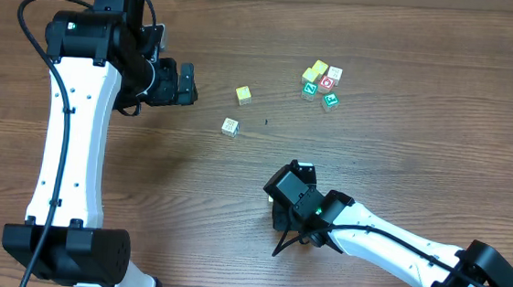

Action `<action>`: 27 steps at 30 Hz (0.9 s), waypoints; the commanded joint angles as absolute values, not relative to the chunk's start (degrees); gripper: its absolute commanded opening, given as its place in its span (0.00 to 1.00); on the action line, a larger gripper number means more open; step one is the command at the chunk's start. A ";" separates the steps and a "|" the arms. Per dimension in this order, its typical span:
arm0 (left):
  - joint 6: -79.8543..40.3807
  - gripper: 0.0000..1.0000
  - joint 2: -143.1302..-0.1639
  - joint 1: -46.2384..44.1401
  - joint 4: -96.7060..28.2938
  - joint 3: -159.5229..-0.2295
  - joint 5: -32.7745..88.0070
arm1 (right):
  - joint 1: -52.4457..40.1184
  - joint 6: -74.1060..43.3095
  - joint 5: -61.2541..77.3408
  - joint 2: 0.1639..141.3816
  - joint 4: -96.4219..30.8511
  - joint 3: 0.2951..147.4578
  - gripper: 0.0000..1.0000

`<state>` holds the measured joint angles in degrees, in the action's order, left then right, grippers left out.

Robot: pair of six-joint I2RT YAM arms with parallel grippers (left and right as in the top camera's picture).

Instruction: Flip 3 blocks

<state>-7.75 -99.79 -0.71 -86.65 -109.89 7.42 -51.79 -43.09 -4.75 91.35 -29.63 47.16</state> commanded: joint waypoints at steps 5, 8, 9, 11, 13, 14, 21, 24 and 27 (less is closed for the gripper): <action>-8.34 1.00 -100.29 -0.40 -86.70 -111.04 7.05 | -51.79 -43.42 -5.56 91.77 -28.77 46.70 0.04; -8.34 1.00 -100.29 -0.40 -86.70 -111.04 7.05 | -51.79 -43.44 -5.63 91.77 -28.75 46.70 0.04; -8.34 1.00 -100.29 -0.40 -86.70 -111.04 7.03 | -51.79 -43.44 -5.89 91.77 -28.75 46.70 0.04; -8.34 1.00 -100.29 -0.40 -86.70 -111.04 7.05 | -51.79 -43.44 -6.24 91.77 -28.73 46.70 0.04; -8.34 1.00 -100.29 -0.40 -86.70 -111.04 7.03 | -51.79 -43.44 -6.44 91.77 -28.71 46.70 0.04; -8.34 1.00 -100.29 -0.40 -86.70 -111.04 7.03 | -51.79 -43.44 -6.44 91.77 -28.71 46.70 0.04; -8.34 1.00 -100.29 -0.40 -86.70 -111.04 7.05 | -51.79 -43.42 -6.87 91.77 -28.12 46.70 0.04; -8.34 1.00 -100.29 -0.40 -86.70 -111.04 7.03 | -51.79 -43.44 -7.05 91.77 -28.08 46.70 0.04; -8.34 1.00 -100.29 -0.40 -86.70 -111.04 7.03 | -51.79 -43.44 -7.05 91.77 -28.08 46.70 0.04</action>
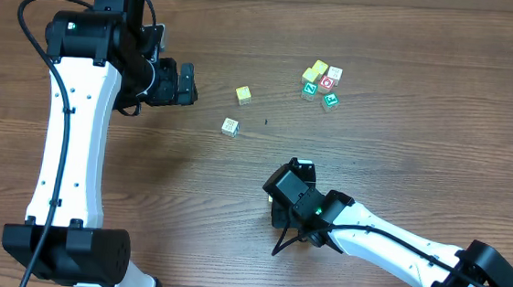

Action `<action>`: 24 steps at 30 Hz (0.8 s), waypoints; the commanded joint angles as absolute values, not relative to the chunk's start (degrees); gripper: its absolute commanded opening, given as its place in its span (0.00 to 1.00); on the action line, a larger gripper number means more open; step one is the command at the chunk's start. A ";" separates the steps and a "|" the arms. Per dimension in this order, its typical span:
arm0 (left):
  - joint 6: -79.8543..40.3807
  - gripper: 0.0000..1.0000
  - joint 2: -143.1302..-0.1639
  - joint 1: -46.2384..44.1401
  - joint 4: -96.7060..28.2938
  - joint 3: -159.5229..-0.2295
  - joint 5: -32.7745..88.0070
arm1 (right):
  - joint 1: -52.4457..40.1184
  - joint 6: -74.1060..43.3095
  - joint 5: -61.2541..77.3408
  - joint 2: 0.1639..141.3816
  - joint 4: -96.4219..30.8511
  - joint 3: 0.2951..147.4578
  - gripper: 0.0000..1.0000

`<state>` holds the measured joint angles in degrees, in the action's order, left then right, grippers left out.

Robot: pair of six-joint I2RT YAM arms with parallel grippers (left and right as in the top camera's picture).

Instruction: Flip 3 blocks

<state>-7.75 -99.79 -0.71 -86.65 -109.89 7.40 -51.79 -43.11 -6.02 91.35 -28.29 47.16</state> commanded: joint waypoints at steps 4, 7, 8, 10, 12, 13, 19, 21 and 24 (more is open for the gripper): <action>-8.34 1.00 -100.29 -0.40 -86.70 -111.04 7.05 | -51.79 -43.07 -6.07 91.74 -28.16 46.74 0.04; -8.34 1.00 -100.29 -0.40 -86.70 -111.04 7.03 | -51.68 -41.45 -4.89 91.37 -30.89 48.73 0.04; -8.34 1.00 -100.29 -0.40 -86.70 -111.04 7.05 | -51.62 -41.50 -4.89 91.22 -32.84 50.17 0.04; -8.34 1.00 -100.29 -0.40 -86.70 -111.04 7.03 | -51.57 -41.56 -4.54 90.98 -36.77 53.95 0.04; -8.34 1.00 -100.29 -0.40 -86.70 -111.04 7.03 | -51.57 -41.54 -3.27 90.98 -40.07 58.52 0.04; -8.34 1.00 -100.29 -0.40 -86.70 -111.04 7.03 | -51.57 -41.54 -2.79 90.98 -41.01 60.66 0.04; -8.34 1.00 -100.29 -0.40 -86.70 -111.04 7.03 | -51.07 -41.78 -2.33 90.98 -41.15 69.82 0.15; -8.34 1.00 -100.29 -0.40 -86.70 -111.04 7.03 | -50.11 -41.93 -2.42 90.98 -39.83 70.81 0.24; -8.34 1.00 -100.29 -0.40 -86.70 -111.04 7.03 | -47.99 -41.98 -2.44 91.31 -38.11 70.87 0.61</action>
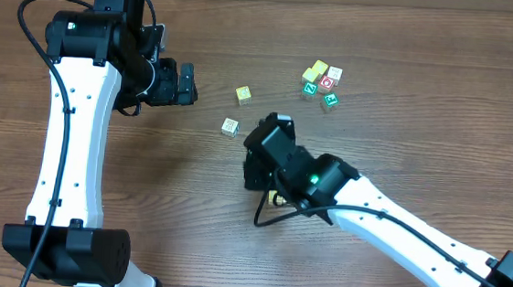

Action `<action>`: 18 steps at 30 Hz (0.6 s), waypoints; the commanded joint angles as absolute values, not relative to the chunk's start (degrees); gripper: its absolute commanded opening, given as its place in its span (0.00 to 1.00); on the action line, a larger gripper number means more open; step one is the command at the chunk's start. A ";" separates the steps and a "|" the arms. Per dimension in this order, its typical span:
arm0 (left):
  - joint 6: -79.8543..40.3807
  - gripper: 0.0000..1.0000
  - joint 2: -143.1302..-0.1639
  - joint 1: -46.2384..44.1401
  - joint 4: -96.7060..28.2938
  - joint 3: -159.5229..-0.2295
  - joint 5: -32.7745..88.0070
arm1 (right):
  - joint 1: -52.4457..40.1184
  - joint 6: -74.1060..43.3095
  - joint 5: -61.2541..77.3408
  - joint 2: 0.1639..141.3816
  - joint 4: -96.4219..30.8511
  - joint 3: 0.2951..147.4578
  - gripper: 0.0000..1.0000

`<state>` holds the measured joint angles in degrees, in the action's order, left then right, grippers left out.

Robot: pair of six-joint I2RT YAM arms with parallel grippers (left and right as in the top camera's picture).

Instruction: Flip 3 blocks

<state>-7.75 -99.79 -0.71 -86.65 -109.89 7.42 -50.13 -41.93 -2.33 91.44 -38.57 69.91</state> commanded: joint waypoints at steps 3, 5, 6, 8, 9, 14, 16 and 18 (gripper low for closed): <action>-8.34 1.00 -100.29 -0.40 -86.70 -111.04 7.03 | -45.84 -41.93 -2.48 92.42 -37.60 70.87 0.89; -8.34 1.00 -100.29 -0.40 -86.70 -111.04 7.05 | -44.18 -41.87 -2.48 92.97 -37.60 70.87 1.00; -8.34 1.00 -100.29 -0.40 -86.70 -111.04 7.03 | -43.11 -41.67 -2.46 92.97 -37.71 70.87 1.00; -8.34 1.00 -100.29 -0.40 -86.70 -111.04 7.03 | -40.12 -41.69 -2.11 92.97 -38.28 70.87 1.00; -8.34 1.00 -100.29 -0.40 -86.70 -111.04 7.03 | -38.79 -41.69 -1.54 92.97 -38.57 70.87 1.00; -8.34 1.00 -100.29 -0.38 -86.70 -111.04 7.03 | -27.81 -38.65 6.61 92.99 -42.48 70.87 1.00; -8.34 1.00 -100.29 -0.38 -86.70 -111.04 7.03 | -23.31 -36.27 7.64 92.99 -44.75 70.87 1.00; -8.34 1.00 -100.29 -0.40 -86.70 -111.04 7.03 | -19.40 -32.84 7.62 92.99 -47.18 70.87 1.00</action>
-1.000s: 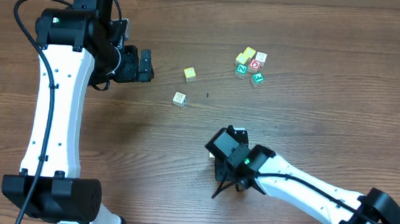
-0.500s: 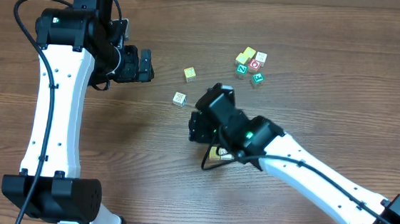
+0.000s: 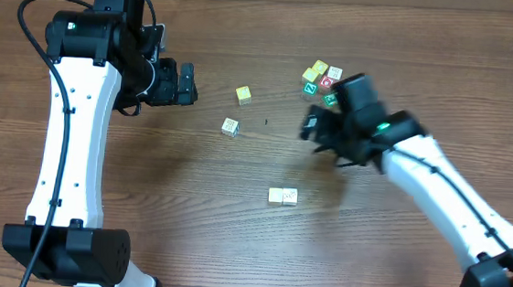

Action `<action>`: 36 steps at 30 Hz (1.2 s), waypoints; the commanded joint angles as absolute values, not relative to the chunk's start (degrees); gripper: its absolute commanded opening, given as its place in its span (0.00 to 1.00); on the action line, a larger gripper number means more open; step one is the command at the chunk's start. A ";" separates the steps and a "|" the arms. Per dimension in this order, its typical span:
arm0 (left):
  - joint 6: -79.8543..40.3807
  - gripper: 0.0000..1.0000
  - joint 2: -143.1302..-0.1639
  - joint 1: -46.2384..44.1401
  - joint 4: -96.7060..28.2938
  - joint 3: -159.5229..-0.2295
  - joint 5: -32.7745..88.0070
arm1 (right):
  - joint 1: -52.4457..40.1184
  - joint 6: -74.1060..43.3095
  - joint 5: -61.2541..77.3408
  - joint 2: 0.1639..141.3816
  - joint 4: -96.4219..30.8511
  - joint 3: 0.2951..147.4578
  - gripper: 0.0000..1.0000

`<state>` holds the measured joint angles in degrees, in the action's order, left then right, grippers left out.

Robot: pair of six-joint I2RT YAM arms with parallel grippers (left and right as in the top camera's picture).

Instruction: Flip 3 blocks

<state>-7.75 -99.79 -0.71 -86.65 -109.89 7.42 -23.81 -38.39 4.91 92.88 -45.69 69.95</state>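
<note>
Two pale yellow blocks (image 3: pixel 283 196) lie side by side on the wooden table (image 3: pixel 142 199), apart from both arms. A yellow block (image 3: pixel 243 94) and a white patterned block (image 3: pixel 229 127) lie near the middle. A cluster of coloured blocks (image 3: pixel 321 76) sits at the back right. My right gripper (image 3: pixel 309 126) is blurred just in front of that cluster, and its jaws are not readable. My left gripper (image 3: pixel 188 84) hangs at the left, well away from every block, with nothing seen in it.
The left arm's white column (image 3: pixel 73 147) stands along the left side. The right arm (image 3: pixel 436 190) stretches from the lower right corner toward the cluster. A cardboard wall borders the back of the table.
My right gripper has moved from beside the white patterned block to the back right, next to the cluster. The two pale blocks, mostly covered by the arm before, now lie in plain view.
At the two oldest moments my right gripper stayed low at the table's front centre. Then it was farther back and left, with a pale block peeking out under the arm. Now it is by the cluster, and two pale blocks lie where it first was. The left arm never moved.
</note>
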 commanded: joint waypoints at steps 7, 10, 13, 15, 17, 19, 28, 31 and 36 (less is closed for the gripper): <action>-8.34 1.00 -100.29 -0.38 -86.70 -111.04 7.03 | -7.51 -29.08 7.60 92.99 -54.61 70.85 1.00; -8.34 1.00 -100.29 -0.38 -86.70 -111.04 7.03 | -4.89 -29.08 7.60 92.99 -54.54 70.85 1.00; -8.34 1.00 -100.29 -0.38 -86.70 -111.04 7.05 | -3.46 -29.08 7.60 92.99 -54.52 70.85 1.00; -8.34 1.00 -100.29 -0.40 -86.70 -111.04 7.03 | -3.22 -29.10 7.60 92.99 -54.52 70.85 1.00; -8.75 1.00 -100.29 -0.40 -86.06 -111.04 7.38 | -3.25 -29.10 7.60 92.99 -54.54 70.85 1.00; -11.00 1.00 -100.29 -0.38 -80.82 -111.04 7.53 | -3.25 -29.08 7.60 92.99 -54.54 70.85 1.00; -22.90 1.00 -100.29 -0.45 -73.08 -111.04 18.96 | -3.25 -29.10 7.60 92.99 -54.54 70.85 1.00; -22.76 1.00 -100.40 -0.45 -74.52 -111.02 18.28 | -3.25 -29.08 7.60 92.99 -54.54 70.85 1.00; -10.33 1.00 -100.40 -1.67 -81.06 -109.51 22.72 | -3.25 -29.08 7.60 92.99 -54.54 70.85 1.00</action>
<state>-17.89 -99.94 -0.78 -80.05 -110.02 17.41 -3.42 -29.71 7.27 92.88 -54.74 69.95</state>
